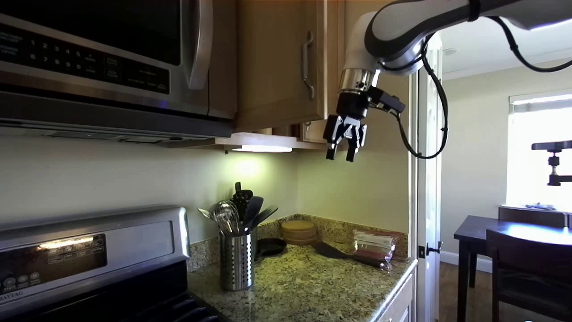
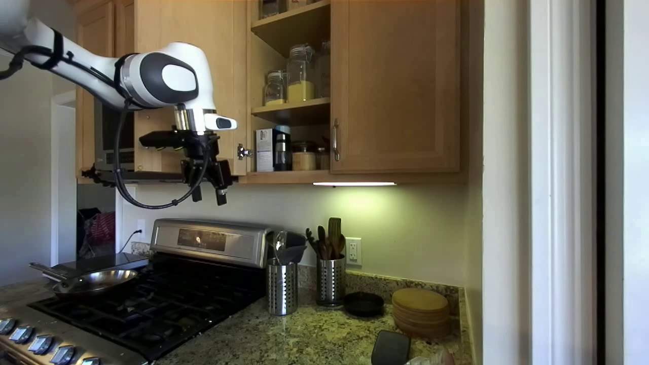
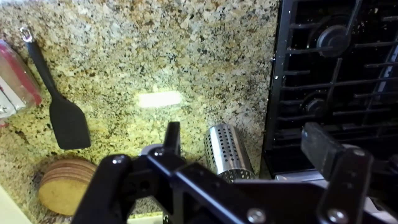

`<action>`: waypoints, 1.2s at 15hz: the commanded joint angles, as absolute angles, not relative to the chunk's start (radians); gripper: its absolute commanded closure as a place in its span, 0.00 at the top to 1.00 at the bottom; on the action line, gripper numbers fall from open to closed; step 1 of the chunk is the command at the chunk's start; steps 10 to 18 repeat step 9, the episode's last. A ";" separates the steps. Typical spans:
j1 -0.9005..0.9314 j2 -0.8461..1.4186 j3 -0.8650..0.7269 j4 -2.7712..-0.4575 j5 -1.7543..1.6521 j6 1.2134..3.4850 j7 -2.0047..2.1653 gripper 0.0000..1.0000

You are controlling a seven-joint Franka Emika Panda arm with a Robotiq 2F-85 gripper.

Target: Open the cupboard

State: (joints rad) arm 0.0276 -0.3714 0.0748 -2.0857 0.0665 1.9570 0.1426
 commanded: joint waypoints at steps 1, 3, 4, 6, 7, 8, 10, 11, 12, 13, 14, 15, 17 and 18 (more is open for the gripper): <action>0.028 -0.364 0.080 -2.132 0.078 1.944 0.188 1.00; 0.030 -0.370 0.085 -2.154 0.076 1.918 0.207 1.00; 0.030 -0.370 0.086 -2.162 0.078 1.910 0.215 1.00; 0.027 -0.368 0.094 -2.166 0.071 1.891 0.242 1.00; 0.030 -0.351 0.085 -2.148 0.066 1.916 0.198 1.00; 0.030 -0.351 0.088 -2.150 0.066 1.907 0.209 1.00; 0.030 -0.351 0.090 -2.150 0.066 1.904 0.215 1.00; 0.030 -0.351 0.090 -2.150 0.066 1.904 0.215 1.00; 0.030 -0.351 0.090 -2.150 0.066 1.904 0.215 1.00; 0.030 -0.351 0.090 -2.150 0.066 1.904 0.215 1.00; 0.030 -0.351 0.090 -2.150 0.066 1.904 0.215 1.00; 0.030 -0.351 0.090 -2.150 0.066 1.904 0.215 1.00; 0.030 -0.351 0.090 -2.150 0.066 1.904 0.215 1.00; 0.030 -0.351 0.090 -2.150 0.066 1.904 0.215 1.00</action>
